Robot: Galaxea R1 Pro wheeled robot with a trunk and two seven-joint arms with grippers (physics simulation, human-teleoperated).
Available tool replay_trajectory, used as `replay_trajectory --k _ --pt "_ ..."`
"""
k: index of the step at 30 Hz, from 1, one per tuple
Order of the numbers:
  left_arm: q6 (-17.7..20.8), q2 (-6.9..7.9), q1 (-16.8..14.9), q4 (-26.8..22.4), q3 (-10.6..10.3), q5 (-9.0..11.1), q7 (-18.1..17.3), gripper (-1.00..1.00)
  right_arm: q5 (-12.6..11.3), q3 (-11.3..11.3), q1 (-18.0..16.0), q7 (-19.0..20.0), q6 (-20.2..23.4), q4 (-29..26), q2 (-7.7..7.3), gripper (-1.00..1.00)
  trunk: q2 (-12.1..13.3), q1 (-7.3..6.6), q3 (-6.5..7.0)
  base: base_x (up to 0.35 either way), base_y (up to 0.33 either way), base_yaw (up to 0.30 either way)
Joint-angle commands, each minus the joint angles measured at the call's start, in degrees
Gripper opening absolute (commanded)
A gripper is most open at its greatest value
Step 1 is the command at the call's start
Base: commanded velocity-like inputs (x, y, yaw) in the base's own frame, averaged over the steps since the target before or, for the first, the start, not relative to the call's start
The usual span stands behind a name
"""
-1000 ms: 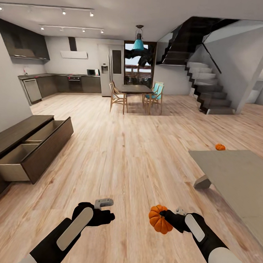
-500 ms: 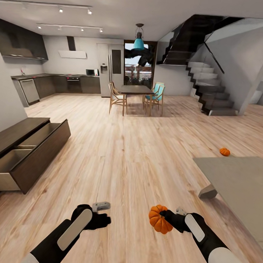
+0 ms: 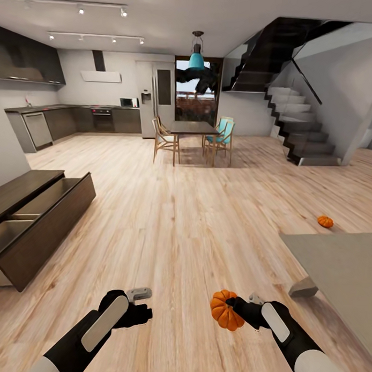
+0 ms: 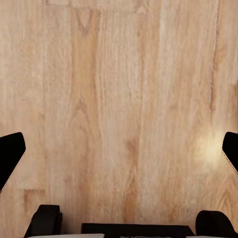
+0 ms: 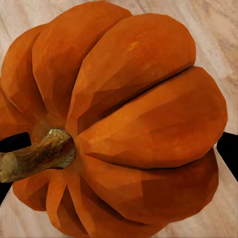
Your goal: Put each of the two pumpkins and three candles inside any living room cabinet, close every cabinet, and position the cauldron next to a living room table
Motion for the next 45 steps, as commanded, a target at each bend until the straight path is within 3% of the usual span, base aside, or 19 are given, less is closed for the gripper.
replay_trajectory --k 1,45 --pt "-0.06 0.05 -0.06 -0.07 -0.17 0.58 0.6 1.0 -0.8 0.33 -0.02 -0.44 0.04 -0.12 -0.07 -1.0 -0.03 0.03 -0.06 0.338 0.0 0.0" --pt "-0.09 0.05 -0.14 0.22 -0.07 0.58 0.59 1.0 -0.89 0.33 -0.03 -0.44 0.15 -0.19 -0.07 -1.0 -0.03 0.03 -0.06 0.338 0.0 0.0"
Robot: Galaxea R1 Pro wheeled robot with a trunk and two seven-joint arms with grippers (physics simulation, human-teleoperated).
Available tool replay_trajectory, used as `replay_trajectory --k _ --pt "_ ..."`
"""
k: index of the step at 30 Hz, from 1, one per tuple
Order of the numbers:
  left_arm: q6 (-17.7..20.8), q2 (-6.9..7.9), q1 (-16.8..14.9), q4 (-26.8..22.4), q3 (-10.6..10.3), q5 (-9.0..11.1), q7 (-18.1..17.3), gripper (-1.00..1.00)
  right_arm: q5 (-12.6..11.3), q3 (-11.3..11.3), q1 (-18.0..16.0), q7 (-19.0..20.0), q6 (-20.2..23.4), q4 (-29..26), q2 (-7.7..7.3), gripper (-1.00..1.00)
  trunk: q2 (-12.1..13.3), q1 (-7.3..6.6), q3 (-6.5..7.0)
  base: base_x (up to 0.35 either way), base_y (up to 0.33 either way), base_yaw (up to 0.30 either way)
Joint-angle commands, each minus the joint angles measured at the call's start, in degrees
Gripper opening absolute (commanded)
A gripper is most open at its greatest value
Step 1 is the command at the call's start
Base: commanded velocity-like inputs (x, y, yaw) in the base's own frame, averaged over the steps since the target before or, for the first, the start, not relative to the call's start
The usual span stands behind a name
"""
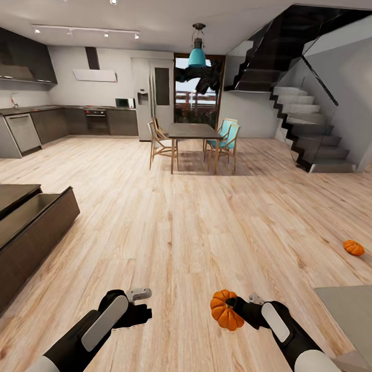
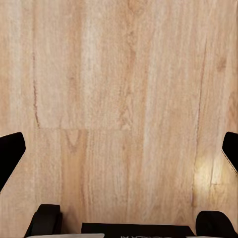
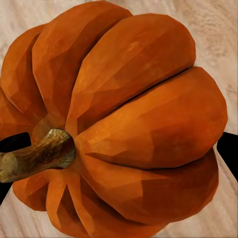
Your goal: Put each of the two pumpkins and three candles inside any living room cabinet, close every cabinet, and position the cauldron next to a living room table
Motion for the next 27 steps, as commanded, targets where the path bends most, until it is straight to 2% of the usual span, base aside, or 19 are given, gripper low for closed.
replay_trajectory --k 1,14,22,27 --pt "-0.04 0.05 -0.06 -0.07 -0.17 0.58 0.6 1.0 -0.81 0.33 -0.03 -0.44 0.05 -0.12 -0.07 -1.0 -0.03 0.03 -0.06 0.338 0.0 0.0" --pt "-0.03 0.17 -0.06 -0.07 -0.17 0.58 0.6 1.0 -0.89 0.33 -0.03 -0.36 0.14 -0.12 -0.25 -1.0 -0.03 0.03 -0.06 0.338 0.005 -0.003" --pt "-0.02 0.21 -0.06 -0.07 -0.17 0.58 0.6 1.0 -0.89 0.33 -0.05 -0.35 0.14 -0.12 -0.25 -1.0 -0.03 0.03 -0.17 0.338 0.085 -0.165" --pt "-0.02 0.15 -0.06 -0.07 -0.17 0.58 0.6 1.0 -0.84 0.33 -0.04 -0.37 0.08 -0.12 -0.25 -1.0 -0.03 0.03 -0.19 0.335 0.106 -0.045"
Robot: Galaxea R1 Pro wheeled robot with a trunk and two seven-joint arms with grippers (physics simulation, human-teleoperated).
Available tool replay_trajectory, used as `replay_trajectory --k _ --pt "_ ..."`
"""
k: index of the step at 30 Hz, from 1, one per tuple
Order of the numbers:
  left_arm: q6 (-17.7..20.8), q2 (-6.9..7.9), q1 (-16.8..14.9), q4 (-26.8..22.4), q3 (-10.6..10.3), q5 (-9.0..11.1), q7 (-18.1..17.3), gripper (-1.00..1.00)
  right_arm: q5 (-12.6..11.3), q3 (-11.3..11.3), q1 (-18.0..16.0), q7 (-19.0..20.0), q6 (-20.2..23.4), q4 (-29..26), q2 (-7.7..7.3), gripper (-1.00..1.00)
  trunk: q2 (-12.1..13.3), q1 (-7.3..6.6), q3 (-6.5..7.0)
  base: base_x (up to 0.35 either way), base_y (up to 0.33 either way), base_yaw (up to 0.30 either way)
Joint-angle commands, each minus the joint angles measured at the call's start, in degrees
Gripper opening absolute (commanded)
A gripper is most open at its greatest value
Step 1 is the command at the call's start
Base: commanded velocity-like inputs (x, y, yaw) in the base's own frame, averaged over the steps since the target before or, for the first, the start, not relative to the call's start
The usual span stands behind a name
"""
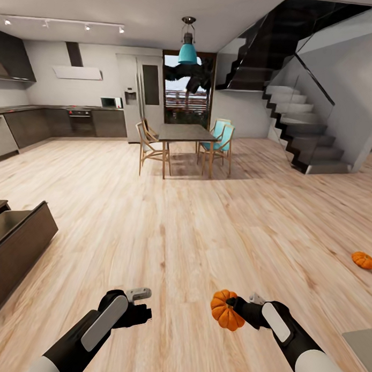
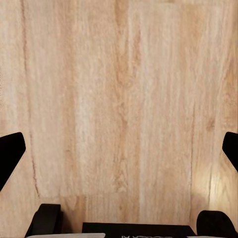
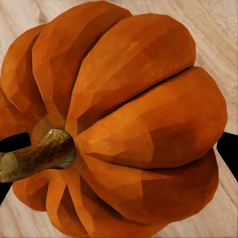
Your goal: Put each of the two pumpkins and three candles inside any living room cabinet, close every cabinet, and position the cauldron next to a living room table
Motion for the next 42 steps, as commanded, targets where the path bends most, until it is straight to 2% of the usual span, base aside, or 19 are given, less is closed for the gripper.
replay_trajectory --k 1,31,42 --pt "-0.07 0.05 -0.06 -0.07 -0.17 0.59 0.59 1.0 -0.79 0.32 -0.03 -0.43 0.05 -0.13 -0.01 -1.0 -0.03 0.03 -0.06 0.333 0.114 -0.01" --pt "-0.08 0.05 -0.06 -0.15 -0.17 0.58 0.59 1.0 -1.45 0.23 -0.04 -0.25 0.12 -0.04 0.08 -1.0 -0.03 0.03 -0.06 0.332 0.095 0.0" --pt "-0.07 0.05 -0.06 -0.16 -0.25 0.52 0.59 1.0 -1.55 0.31 -0.01 -0.16 0.12 -0.04 0.11 -1.0 -0.03 0.03 -0.06 0.332 0.017 0.0"
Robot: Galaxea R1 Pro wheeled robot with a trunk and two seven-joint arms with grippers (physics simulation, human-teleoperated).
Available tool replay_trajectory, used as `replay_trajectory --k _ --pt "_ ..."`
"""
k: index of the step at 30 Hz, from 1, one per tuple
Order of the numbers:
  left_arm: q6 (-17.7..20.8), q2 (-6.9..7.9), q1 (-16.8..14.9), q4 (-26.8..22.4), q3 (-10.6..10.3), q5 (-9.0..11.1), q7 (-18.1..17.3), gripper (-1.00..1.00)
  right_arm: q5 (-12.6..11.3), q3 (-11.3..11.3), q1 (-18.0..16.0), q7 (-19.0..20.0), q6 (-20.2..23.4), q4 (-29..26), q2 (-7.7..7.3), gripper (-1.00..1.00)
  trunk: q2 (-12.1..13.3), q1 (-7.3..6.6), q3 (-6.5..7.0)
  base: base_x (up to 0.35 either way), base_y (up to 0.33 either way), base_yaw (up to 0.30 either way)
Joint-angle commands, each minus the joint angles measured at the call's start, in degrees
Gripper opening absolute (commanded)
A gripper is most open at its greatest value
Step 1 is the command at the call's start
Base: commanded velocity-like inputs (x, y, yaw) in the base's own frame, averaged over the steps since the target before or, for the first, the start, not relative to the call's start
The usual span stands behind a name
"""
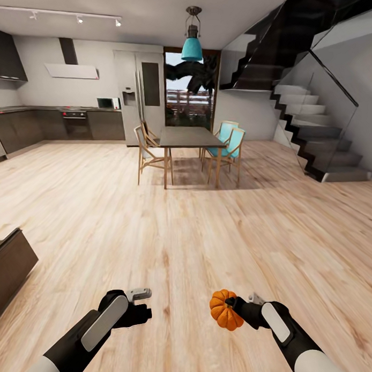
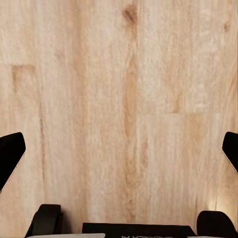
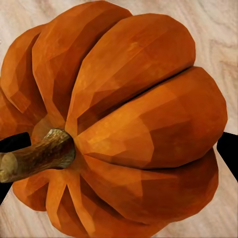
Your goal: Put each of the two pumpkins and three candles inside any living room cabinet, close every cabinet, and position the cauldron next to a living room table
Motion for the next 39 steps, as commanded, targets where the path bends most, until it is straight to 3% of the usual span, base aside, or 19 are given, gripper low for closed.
replay_trajectory --k 1,12,39 --pt "-0.06 0.05 -0.06 -0.07 -0.16 0.57 0.6 1.0 -0.79 0.33 -0.06 -0.41 0.05 -0.12 -0.07 -1.0 -0.03 0.03 -0.05 0.332 0.0 0.0" --pt "-0.06 0.01 -0.06 -0.07 -0.16 0.57 0.6 1.0 -0.79 0.31 -0.06 -0.41 0.05 -0.04 -0.07 -1.0 -0.03 0.03 -0.24 0.332 0.0 -0.022" --pt "-0.06 -0.02 -0.05 0.01 -0.18 0.56 0.6 1.0 -0.97 0.0 -0.04 -0.46 0.14 0.04 -0.07 -1.0 -0.03 0.03 -0.84 0.332 0.069 -0.248"
